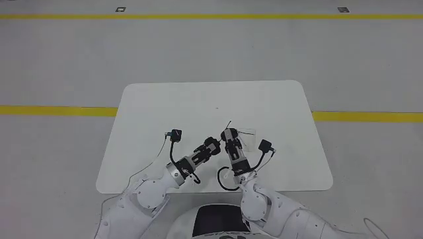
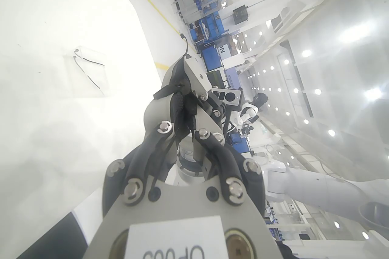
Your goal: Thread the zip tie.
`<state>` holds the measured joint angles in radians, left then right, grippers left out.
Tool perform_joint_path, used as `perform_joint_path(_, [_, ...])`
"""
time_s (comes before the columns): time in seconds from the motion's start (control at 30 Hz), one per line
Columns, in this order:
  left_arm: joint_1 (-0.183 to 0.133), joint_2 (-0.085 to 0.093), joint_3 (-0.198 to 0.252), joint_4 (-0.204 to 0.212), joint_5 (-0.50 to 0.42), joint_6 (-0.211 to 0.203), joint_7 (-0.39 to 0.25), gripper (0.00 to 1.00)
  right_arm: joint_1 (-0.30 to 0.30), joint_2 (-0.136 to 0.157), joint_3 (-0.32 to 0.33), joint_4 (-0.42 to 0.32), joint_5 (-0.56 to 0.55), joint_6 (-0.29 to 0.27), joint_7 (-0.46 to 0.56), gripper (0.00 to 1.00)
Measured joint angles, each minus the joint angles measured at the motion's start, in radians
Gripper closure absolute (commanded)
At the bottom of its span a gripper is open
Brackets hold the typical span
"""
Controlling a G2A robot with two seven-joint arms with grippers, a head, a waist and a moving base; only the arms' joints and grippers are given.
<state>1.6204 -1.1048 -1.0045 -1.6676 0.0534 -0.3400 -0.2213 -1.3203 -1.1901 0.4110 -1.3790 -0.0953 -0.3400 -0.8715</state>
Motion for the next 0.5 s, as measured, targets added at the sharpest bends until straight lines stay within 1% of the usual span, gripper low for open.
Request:
perform_joint_path(0.37, [0.0,0.0,0.0,0.0,0.0,0.001,0.0,1.0,-0.007,-0.001,0.01,0.004,-0.008,0.0,-0.002,1.0])
perform_joint_path(0.5, [-0.007,-0.002,0.008,0.001,0.002,0.013,0.009,1.0,-0.008,-0.002,0.011,0.006,-0.01,0.0,-0.004,1.0])
